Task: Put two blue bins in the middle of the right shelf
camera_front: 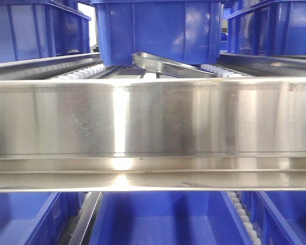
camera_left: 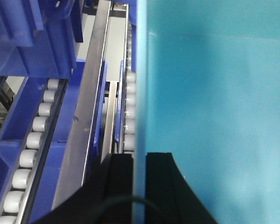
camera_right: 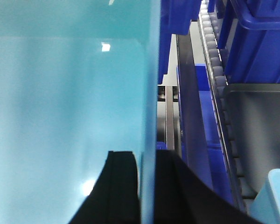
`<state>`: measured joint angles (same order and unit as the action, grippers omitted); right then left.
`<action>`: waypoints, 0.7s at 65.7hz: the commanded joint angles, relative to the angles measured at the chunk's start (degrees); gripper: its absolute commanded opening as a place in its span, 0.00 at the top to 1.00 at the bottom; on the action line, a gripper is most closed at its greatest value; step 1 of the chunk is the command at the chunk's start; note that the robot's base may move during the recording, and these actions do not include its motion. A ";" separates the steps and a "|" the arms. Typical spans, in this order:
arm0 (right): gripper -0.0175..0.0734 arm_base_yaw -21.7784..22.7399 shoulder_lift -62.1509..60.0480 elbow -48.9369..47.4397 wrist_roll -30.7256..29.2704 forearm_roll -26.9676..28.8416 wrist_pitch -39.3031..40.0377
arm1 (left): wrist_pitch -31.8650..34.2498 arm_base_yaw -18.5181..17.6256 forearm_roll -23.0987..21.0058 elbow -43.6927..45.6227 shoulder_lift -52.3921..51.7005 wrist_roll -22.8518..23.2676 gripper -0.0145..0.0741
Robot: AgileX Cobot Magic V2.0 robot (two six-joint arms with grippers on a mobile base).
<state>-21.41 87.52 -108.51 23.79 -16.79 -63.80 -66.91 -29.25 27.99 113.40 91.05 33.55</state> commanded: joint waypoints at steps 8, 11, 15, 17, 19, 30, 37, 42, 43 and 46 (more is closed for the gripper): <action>0.99 0.07 -0.77 -0.81 -0.75 -2.30 1.73 | 2.06 0.01 3.46 0.48 -0.98 0.10 0.96; 0.99 0.07 -0.77 -0.81 -0.75 -2.30 1.73 | 2.06 0.01 3.46 0.48 -0.98 0.10 0.96; 0.99 0.07 -0.77 -0.81 -0.75 -2.30 1.73 | 2.06 0.01 3.46 0.48 -0.98 0.10 0.96; 0.99 0.07 -0.77 -0.81 -0.75 -2.30 1.73 | 2.06 0.01 3.46 0.48 -0.98 0.10 0.96; 0.99 0.07 -0.77 -0.81 -0.75 -2.30 1.73 | 2.06 0.01 3.46 0.48 -0.98 0.10 0.96; 0.99 0.07 -0.77 -0.81 -0.75 -2.30 1.73 | 2.06 0.01 3.46 0.48 -0.98 0.10 0.96; 0.99 0.07 -0.77 -0.81 -0.75 -2.30 1.73 | 2.06 0.01 3.46 0.48 -0.98 0.10 0.96; 0.99 0.07 -0.77 -0.81 -0.75 -2.30 1.73 | 2.06 0.01 3.46 0.48 -0.98 0.10 0.96; 0.99 0.07 -0.77 -0.81 -0.75 -2.30 1.73 | 2.06 0.01 3.46 0.48 -0.98 0.10 0.96; 0.99 0.07 -0.77 -0.81 -0.75 -2.30 1.73 | 2.06 0.01 3.46 0.48 -0.98 0.10 0.96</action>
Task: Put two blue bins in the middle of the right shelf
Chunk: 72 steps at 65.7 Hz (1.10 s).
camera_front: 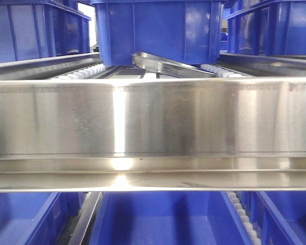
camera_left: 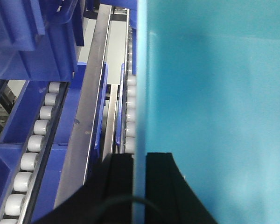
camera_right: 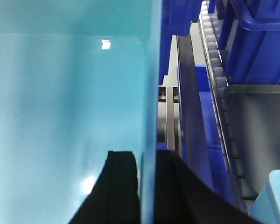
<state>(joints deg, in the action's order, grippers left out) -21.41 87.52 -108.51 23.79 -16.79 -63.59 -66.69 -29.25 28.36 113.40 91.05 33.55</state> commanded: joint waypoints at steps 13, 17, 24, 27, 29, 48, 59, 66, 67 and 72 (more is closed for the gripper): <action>0.99 0.07 -0.77 -0.81 -0.75 -2.30 1.51 | 1.83 0.01 3.09 0.48 -0.98 0.10 0.96; 0.99 0.07 -0.77 -0.81 -0.75 -2.30 1.51 | 1.83 0.01 3.09 0.48 -0.98 0.10 0.96; 0.99 0.07 -0.77 -0.81 -0.75 -2.30 1.51 | 1.83 0.01 3.09 0.48 -0.98 0.10 0.96; 0.99 0.07 -0.77 -0.81 -0.75 -2.30 1.51 | 1.83 0.01 3.09 0.48 -0.98 0.10 0.96; 0.99 0.07 -0.77 -0.81 -0.75 -2.30 1.51 | 1.83 0.01 3.09 0.48 -0.98 0.10 0.96; 0.99 0.07 -0.77 -0.81 -0.75 -2.30 1.51 | 1.83 0.01 3.09 0.48 -0.98 0.10 0.96; 0.99 0.07 -0.77 -0.81 -0.75 -2.30 1.51 | 1.83 0.01 3.09 0.48 -0.98 0.10 0.96; 0.99 0.07 -0.77 -0.81 -0.75 -2.30 1.51 | 1.83 0.01 3.09 0.48 -0.98 0.10 0.96; 0.99 0.07 -0.77 -0.81 -0.75 -2.30 1.51 | 1.83 0.01 3.09 0.48 -0.98 0.10 0.96; 0.99 0.07 -0.77 -0.81 -0.75 -2.30 1.51 | 1.83 0.01 3.09 0.48 -0.98 0.10 0.96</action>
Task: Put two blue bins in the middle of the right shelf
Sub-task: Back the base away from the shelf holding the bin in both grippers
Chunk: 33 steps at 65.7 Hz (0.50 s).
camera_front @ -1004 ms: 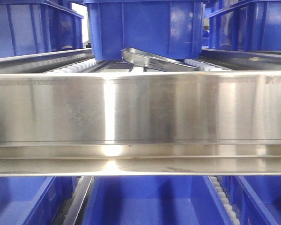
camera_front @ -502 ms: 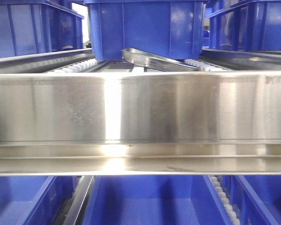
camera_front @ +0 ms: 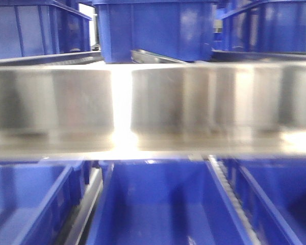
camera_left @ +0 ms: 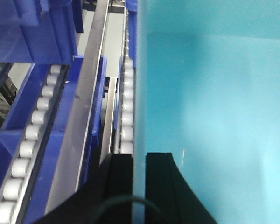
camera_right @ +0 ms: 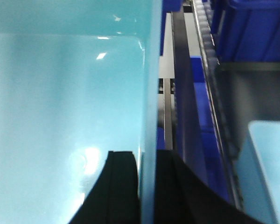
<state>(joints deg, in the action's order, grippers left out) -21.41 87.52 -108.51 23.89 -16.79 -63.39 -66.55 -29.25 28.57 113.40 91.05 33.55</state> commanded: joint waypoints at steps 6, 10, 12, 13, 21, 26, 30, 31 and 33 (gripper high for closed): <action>0.99 0.07 -0.77 -0.81 -0.85 -2.30 1.31 | 1.70 0.01 2.87 0.48 -0.98 0.10 0.96; 0.99 0.07 -0.77 -0.81 -0.85 -2.30 1.31 | 1.70 0.01 2.87 0.48 -0.98 0.10 0.96; 0.99 0.07 -0.77 -0.81 -0.85 -2.30 1.31 | 1.70 0.01 2.87 0.48 -0.98 0.10 0.96; 0.99 0.07 -0.77 -0.81 -0.85 -2.30 1.31 | 1.70 0.01 2.87 0.48 -0.98 0.10 0.96; 0.99 0.07 -0.77 -0.81 -0.85 -2.30 1.31 | 1.70 0.01 2.87 0.48 -0.98 0.10 0.96; 0.99 0.07 -0.77 -0.81 -0.85 -2.30 1.31 | 1.70 0.01 2.87 0.48 -0.98 0.10 0.96; 0.99 0.07 -0.77 -0.81 -0.85 -2.30 1.31 | 1.70 0.01 2.87 0.48 -0.98 0.10 0.96; 0.99 0.07 -0.77 -0.81 -0.85 -2.30 1.31 | 1.70 0.01 2.87 0.48 -0.98 0.10 0.96; 0.99 0.07 -0.77 -0.81 -0.85 -2.30 1.31 | 1.70 0.01 2.87 0.48 -0.98 0.10 0.96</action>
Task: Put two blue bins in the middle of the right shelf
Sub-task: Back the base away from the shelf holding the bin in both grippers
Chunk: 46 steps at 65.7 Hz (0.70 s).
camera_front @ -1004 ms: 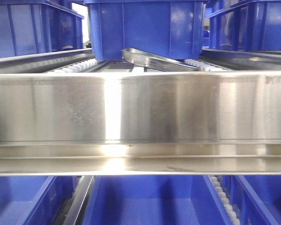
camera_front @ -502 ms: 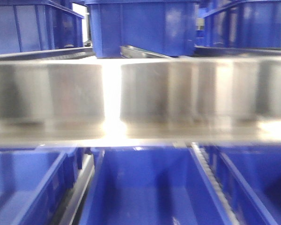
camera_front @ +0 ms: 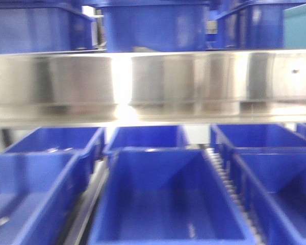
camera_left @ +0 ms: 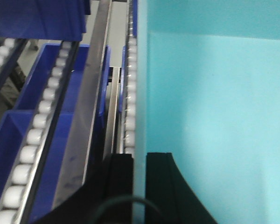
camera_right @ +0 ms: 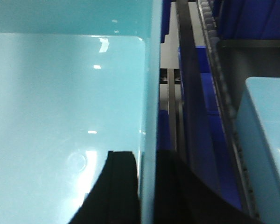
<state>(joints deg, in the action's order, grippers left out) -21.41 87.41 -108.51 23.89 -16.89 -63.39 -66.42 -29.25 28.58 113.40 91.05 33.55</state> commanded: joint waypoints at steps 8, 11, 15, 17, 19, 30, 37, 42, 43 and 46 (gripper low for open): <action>0.99 0.07 -0.66 -0.81 -0.85 -2.20 1.42 | 1.57 0.01 2.86 0.48 -0.98 0.10 0.96; 0.99 0.07 -0.66 -0.81 -0.85 -2.20 1.42 | 1.57 0.01 2.86 0.48 -0.98 0.10 0.96; 0.99 0.07 -0.66 -0.81 -0.85 -2.20 1.42 | 1.57 0.01 2.86 0.48 -0.98 0.10 0.96; 0.99 0.07 -0.66 -0.81 -0.85 -2.20 1.53 | 1.57 0.01 2.86 0.48 -0.98 0.10 0.96; 0.99 0.07 -0.66 -0.81 -0.85 -2.20 1.53 | 1.57 0.01 2.86 0.48 -0.98 0.10 0.96; 0.99 0.07 -0.66 -0.81 -0.85 -2.20 1.92 | 1.57 0.01 2.86 0.48 -0.98 0.10 0.96; 0.99 0.07 -0.66 -0.81 -0.85 -2.20 2.14 | 1.57 0.01 2.86 0.48 -0.98 0.10 0.96; 0.99 0.07 -0.66 -0.81 -0.85 -2.20 2.14 | 1.57 0.01 2.86 0.48 -0.98 0.10 0.96; 0.99 0.07 -0.66 -0.81 -0.85 -2.20 2.14 | 1.57 0.01 2.86 0.48 -0.98 0.10 0.96; 0.99 0.07 -0.66 -0.81 -0.85 -2.20 2.14 | 1.57 0.01 2.86 0.48 -0.98 0.10 0.96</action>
<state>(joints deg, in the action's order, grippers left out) -21.41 87.41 -108.51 23.89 -16.79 -62.47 -66.73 -29.25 28.82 113.40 90.74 33.55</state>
